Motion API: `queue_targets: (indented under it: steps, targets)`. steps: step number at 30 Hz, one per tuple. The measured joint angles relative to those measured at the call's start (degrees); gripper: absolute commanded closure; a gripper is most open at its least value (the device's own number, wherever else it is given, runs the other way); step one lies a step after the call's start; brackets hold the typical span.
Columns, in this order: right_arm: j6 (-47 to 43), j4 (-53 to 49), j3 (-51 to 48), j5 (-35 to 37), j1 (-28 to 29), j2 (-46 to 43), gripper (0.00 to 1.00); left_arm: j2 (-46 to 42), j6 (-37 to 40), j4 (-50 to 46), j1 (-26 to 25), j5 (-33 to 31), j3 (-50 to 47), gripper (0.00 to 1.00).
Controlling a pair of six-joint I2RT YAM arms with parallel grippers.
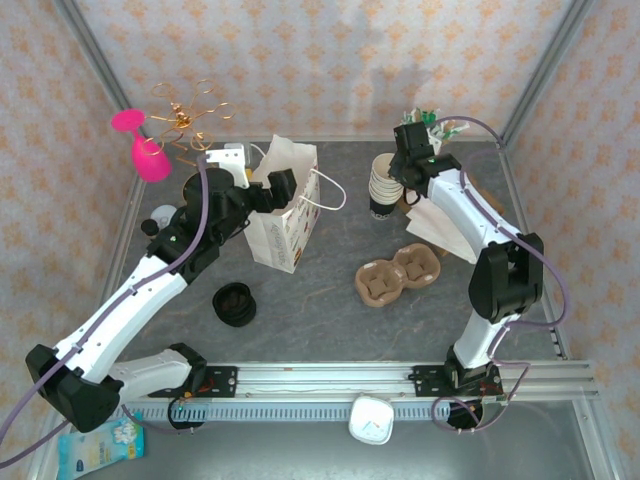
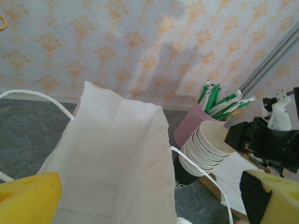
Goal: Pack the takeout coffee
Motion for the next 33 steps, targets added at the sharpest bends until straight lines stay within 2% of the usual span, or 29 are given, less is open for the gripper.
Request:
queue_targets:
  steps: [4, 16, 33]
  targets:
    - [-0.1, -0.7, 0.9, 0.3, 0.0, 0.2, 0.85, 0.2, 0.3, 0.0, 0.0, 0.0, 0.0, 0.01]
    - [-0.3, -1.6, 1.9, 0.8, 0.0, 0.2, 0.97, 0.3, 0.4, 0.0, 0.0, 0.1, 0.1, 0.01]
    - [0.5, -2.9, 4.8, 0.7, 0.0, -2.1, 0.99, 0.7, 0.8, -1.4, 0.0, 0.2, 3.1, 0.01]
